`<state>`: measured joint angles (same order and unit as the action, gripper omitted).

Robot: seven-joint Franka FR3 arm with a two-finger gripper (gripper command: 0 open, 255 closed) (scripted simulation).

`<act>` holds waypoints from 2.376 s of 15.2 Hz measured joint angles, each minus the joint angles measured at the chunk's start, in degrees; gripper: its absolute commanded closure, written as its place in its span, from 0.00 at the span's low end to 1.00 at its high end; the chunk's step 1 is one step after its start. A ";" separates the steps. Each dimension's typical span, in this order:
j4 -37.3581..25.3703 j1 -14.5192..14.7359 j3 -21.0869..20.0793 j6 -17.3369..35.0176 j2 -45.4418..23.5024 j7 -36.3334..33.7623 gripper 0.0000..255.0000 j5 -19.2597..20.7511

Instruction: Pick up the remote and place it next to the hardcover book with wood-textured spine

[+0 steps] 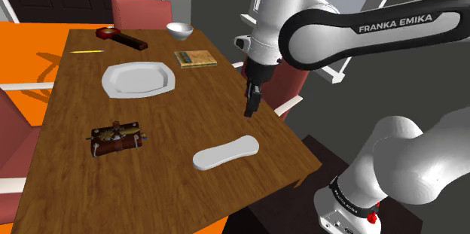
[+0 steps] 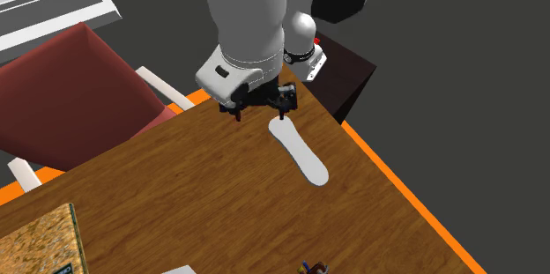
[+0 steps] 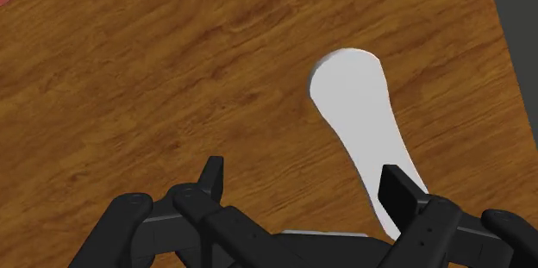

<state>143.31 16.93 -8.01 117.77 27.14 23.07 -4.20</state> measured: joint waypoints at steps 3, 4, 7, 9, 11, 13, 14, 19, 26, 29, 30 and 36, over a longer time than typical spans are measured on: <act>1.46 2.95 -1.44 3.94 -2.84 4.86 0.00 0.06; 1.74 3.91 -1.94 5.15 -3.87 6.50 0.00 0.12; 2.89 6.90 -3.72 8.62 -6.52 10.94 0.00 0.26; 3.98 8.70 -4.90 11.01 -8.04 13.40 0.00 0.33; 4.63 9.17 -5.27 12.72 -9.16 14.34 0.00 0.51; 5.22 9.23 -5.50 14.50 -10.36 14.42 0.00 0.69; 5.55 9.22 -5.64 15.52 -11.07 14.29 0.00 0.80; 6.68 9.03 -5.83 18.63 -13.07 14.09 0.00 1.21; 6.74 9.01 -5.86 18.93 -13.28 14.05 1.00 1.25; 6.76 9.01 -5.86 18.93 -13.30 14.05 1.00 1.25; 6.76 9.01 -5.86 18.94 -13.30 14.04 1.00 1.25; 6.41 9.07 -5.77 17.91 -12.60 14.19 1.00 1.11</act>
<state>149.72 26.00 -13.78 135.67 14.54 37.26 -3.09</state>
